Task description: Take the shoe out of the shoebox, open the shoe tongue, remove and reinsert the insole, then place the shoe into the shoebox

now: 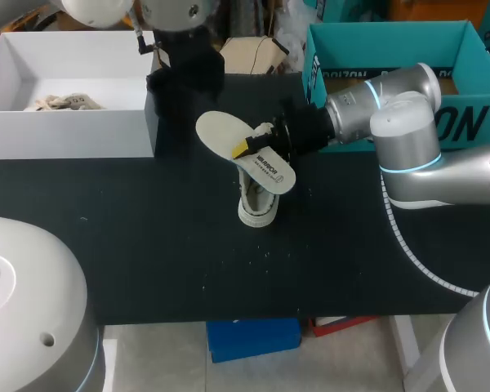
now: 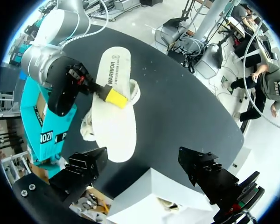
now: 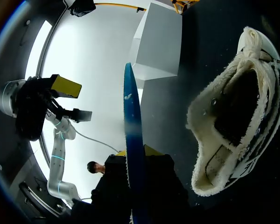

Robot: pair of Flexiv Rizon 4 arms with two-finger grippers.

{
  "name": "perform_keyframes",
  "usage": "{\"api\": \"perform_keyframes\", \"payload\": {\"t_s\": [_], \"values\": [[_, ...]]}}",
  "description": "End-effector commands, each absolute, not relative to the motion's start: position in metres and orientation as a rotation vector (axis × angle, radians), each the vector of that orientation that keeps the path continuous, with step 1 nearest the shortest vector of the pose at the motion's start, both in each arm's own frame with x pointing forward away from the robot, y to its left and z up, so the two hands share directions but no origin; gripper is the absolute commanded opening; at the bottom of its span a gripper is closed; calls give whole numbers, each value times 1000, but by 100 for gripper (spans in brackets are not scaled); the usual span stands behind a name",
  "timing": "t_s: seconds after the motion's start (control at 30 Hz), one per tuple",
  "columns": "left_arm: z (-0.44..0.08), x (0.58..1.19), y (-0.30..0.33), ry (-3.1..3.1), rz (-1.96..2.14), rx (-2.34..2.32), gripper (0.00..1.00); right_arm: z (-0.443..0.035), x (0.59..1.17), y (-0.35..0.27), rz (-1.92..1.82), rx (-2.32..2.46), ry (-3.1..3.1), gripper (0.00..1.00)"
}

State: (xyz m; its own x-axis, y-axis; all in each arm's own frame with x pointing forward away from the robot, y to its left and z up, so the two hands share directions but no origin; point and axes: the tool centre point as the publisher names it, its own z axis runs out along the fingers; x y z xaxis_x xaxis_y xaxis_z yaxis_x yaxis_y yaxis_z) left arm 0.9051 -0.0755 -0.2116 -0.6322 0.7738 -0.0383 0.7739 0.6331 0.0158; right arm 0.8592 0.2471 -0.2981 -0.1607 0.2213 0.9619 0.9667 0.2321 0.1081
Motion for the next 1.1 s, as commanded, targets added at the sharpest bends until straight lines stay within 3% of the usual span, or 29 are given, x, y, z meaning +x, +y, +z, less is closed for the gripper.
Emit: {"api": "perform_keyframes", "payload": {"t_s": [0.03,0.6,1.1], "values": [[-213,915,-69,2795,-1,1322,100,-298,859,248,-1018,-1146,-1583,0],[-214,927,-46,2836,25,1167,100,-298,859,248,-1018,-1146,-1583,0],[-208,894,-90,2815,16,1194,100,-298,859,248,-1018,-1146,-1583,0]]}}
